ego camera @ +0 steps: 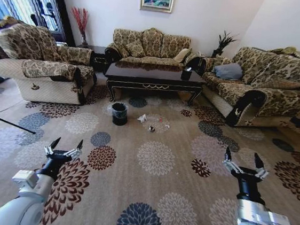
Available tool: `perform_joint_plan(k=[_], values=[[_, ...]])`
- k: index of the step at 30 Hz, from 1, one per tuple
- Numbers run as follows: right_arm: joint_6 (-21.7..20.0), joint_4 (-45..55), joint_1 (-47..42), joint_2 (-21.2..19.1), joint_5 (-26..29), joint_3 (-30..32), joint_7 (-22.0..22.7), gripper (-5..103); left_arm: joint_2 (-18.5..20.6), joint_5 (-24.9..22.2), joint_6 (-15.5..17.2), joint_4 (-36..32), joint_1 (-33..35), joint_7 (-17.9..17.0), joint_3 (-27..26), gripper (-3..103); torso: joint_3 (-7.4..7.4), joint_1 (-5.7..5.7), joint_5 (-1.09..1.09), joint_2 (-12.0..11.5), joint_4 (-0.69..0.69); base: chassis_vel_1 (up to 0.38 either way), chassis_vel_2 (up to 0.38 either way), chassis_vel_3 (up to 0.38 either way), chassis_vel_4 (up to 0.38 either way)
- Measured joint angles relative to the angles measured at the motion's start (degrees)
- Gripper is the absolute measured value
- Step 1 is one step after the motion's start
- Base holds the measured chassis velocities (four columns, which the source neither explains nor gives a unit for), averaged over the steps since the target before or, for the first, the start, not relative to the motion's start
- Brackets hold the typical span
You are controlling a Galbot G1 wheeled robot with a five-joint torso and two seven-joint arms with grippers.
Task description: Move to the front of the table and pick up the trash from the floor, then place it into the trash bin.
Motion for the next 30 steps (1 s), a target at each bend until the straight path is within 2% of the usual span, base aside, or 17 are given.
perform_joint_plan(k=[6,30], values=[[0.0,-0.8,0.7,-0.8,0.3,-0.3,-0.1,100,-1.2,2.2,-1.2,-0.7,0.5,0.7,0.1,100,-0.59,-0.4,0.0,-1.0,0.0,0.0,0.0,0.0,0.0],[0.5,-3.2,3.2,-4.6,1.8,-0.7,-1.8,100,-3.6,4.4,-2.1,0.3,0.2,0.9,0.4,100,-3.49,-2.39,0.0,-5.9,0.0,0.0,0.0,0.0,0.0]])
